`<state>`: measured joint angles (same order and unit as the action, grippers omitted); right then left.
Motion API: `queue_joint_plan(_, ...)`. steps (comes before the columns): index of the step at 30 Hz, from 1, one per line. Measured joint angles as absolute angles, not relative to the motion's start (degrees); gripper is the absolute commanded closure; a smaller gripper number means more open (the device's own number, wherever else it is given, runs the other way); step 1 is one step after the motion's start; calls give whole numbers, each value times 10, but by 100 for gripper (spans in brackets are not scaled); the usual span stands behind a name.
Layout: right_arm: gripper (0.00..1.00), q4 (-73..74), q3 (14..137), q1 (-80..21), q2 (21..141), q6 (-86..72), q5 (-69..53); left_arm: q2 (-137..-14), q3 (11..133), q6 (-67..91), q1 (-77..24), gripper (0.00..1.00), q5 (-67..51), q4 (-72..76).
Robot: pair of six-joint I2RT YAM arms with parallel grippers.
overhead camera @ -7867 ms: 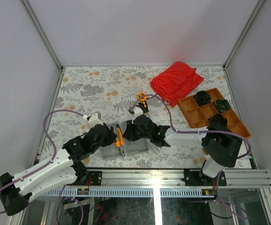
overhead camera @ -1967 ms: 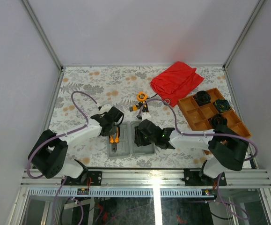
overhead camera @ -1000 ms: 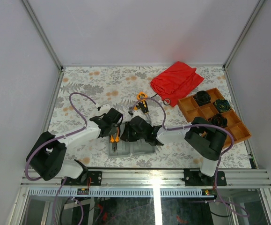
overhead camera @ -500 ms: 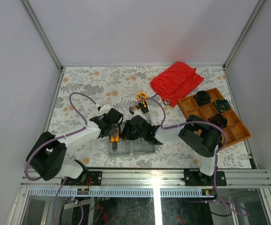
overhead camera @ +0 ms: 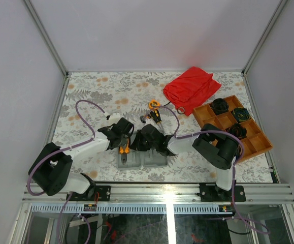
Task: Sort the tools into containers
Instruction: Place the pliers in the storage box.
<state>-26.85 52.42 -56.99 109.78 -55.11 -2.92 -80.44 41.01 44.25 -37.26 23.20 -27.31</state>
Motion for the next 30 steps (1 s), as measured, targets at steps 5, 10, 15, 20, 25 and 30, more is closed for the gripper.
queue_joint_plan(5, 83, -274, 504, -570, 1075, -542, -4, -804, 410, 442, -373, 100, 233, -273)
queue_joint_plan(10, 81, -286, 500, -570, 1047, -531, 10, -804, 410, 442, -374, 100, 234, -273)
queue_joint_plan(15, 81, -290, 507, -569, 1051, -529, 9, -804, 410, 442, -374, 100, 234, -273)
queue_joint_plan(20, 81, -294, 534, -565, 1091, -530, -1, -804, 410, 442, -374, 100, 234, -273)
queue_joint_plan(25, 81, -290, 549, -555, 1114, -536, -27, -806, 410, 439, -375, 100, 236, -271)
queue_joint_plan(30, 82, -268, 573, -552, 1126, -538, -32, -808, 410, 435, -377, 100, 248, -267)
